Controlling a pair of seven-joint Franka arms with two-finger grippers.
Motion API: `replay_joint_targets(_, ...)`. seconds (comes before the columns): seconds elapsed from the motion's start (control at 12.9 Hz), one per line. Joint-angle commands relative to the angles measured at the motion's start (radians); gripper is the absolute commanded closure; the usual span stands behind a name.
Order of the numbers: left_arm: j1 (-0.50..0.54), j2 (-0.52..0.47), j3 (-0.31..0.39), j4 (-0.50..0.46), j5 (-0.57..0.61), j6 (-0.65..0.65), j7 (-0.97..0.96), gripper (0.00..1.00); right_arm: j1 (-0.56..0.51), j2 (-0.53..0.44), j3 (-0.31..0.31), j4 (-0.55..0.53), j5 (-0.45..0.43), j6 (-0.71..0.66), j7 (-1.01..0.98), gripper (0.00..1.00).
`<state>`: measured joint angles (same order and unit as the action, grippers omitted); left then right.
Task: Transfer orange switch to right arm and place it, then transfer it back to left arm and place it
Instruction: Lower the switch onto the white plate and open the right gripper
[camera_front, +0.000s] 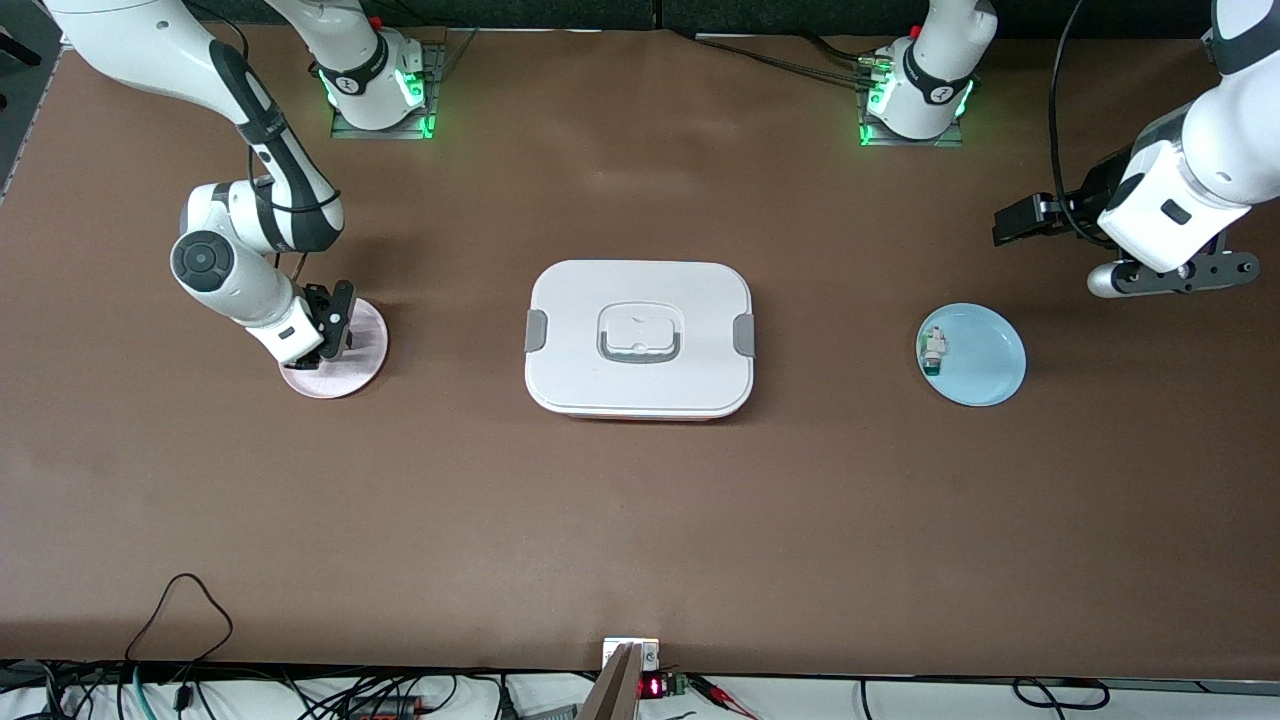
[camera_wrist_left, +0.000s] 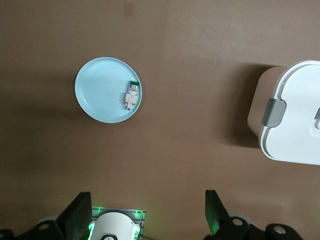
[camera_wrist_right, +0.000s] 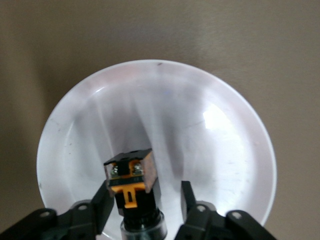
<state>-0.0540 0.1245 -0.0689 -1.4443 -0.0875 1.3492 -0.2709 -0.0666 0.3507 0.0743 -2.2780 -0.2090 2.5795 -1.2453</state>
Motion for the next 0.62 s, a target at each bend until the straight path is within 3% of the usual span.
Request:
replay_joint_targets(0.0, 0.019, -0.014, 0.0, -0.013, 0.022, -0.007, 0.028, 0.0, -0.004, -0.076, 0.018, 0.05, 0.002, -0.095, 0.075, 0.0)
replay_joint_targets(0.31, 0.019, -0.014, -0.002, -0.011, 0.023, -0.007, 0.028, 0.0, 0.002, -0.119, 0.075, 0.331, 0.066, -0.471, 0.236, 0.0)
replay_joint_targets(0.54, 0.017, -0.014, 0.0, -0.007, 0.025, -0.007, 0.028, 0.0, -0.004, -0.125, 0.071, 0.492, 0.231, -0.66, 0.349, 0.0)
